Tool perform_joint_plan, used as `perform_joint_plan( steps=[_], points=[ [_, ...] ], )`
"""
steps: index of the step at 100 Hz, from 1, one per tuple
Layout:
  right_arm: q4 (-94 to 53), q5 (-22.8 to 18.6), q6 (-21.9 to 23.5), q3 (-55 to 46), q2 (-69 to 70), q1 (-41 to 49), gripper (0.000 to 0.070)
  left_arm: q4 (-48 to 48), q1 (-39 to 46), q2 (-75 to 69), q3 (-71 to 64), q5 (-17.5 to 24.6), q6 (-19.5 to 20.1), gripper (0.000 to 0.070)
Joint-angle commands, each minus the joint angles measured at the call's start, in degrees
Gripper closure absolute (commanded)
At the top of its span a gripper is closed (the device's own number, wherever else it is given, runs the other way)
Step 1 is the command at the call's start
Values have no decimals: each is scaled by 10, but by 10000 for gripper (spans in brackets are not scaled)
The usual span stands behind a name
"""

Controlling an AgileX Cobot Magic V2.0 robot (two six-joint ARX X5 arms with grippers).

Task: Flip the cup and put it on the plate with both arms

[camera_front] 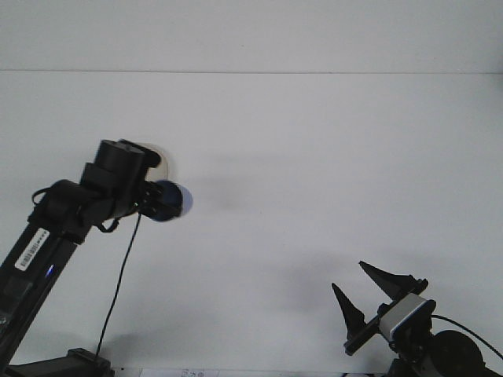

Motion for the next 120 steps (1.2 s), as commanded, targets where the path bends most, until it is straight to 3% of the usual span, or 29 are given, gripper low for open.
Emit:
perform_joint_plan(
  steps=[1, 16, 30, 56, 80, 86, 95, 100, 120],
  points=[
    [5, 1, -4, 4, 1, 6, 234, 18, 58, 27, 9, -4, 19, 696],
    [5, 1, -4, 3, 1, 6, 234, 63, 171, 95, 9, -4, 19, 696],
    [5, 1, -4, 3, 1, 6, 234, 95, 221, 170, 18, -1, 19, 696],
    [5, 1, -4, 3, 1, 6, 234, 120, 244, 285, 53, 0, 8, 694],
    [6, 1, -4, 1, 1, 6, 234, 127, 243, 301, 57, 3, 1, 673],
    [6, 1, -4, 0, 1, 6, 234, 126, 243, 301, 59, 3, -11, 578],
    [6, 1, -4, 0, 1, 6, 234, 123, 243, 301, 68, 13, -24, 291],
    [6, 1, -4, 0, 1, 6, 234, 118, 243, 301, 77, 25, -24, 181],
    [6, 1, -4, 0, 1, 6, 234, 74, 242, 300, 144, 45, -38, 157]
  ],
)
